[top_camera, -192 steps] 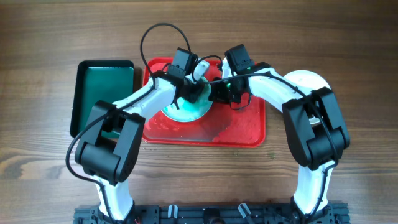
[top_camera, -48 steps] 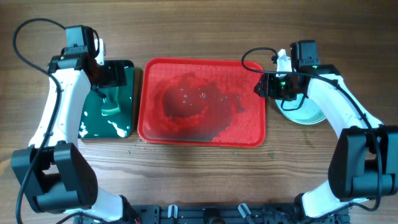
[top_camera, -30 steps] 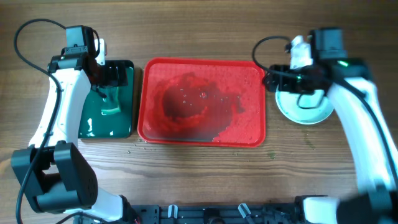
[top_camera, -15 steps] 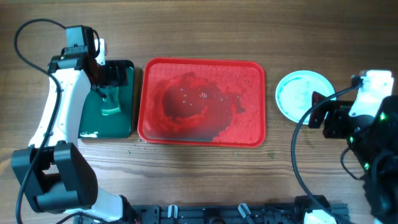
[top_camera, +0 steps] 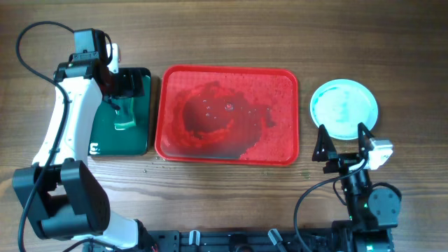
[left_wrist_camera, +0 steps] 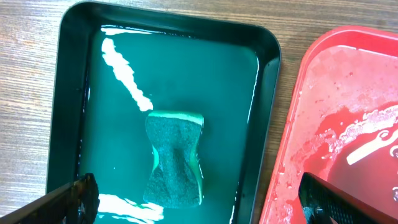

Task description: Clean dirty plates on tray and stack at the side

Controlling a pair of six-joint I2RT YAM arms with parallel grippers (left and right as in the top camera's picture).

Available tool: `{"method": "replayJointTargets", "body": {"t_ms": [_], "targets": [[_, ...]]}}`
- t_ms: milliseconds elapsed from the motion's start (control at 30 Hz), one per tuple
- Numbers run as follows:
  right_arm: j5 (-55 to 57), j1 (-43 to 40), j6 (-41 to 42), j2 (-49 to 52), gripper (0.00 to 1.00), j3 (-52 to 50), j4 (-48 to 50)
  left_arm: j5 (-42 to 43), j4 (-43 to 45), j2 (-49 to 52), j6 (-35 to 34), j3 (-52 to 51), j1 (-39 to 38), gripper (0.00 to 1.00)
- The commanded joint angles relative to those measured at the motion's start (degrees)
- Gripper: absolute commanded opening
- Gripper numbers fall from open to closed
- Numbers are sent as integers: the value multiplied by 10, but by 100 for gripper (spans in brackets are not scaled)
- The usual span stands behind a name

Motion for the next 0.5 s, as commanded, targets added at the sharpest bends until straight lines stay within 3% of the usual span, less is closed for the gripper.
{"method": "replayJointTargets", "body": {"t_ms": [0,467], "targets": [[-12,1,9,-27,100,-48,39,5,0,-7,3,9,2,100],[-9,16,4,-23,100,-59,31,5,0,-7,2,9,2,100]]}}
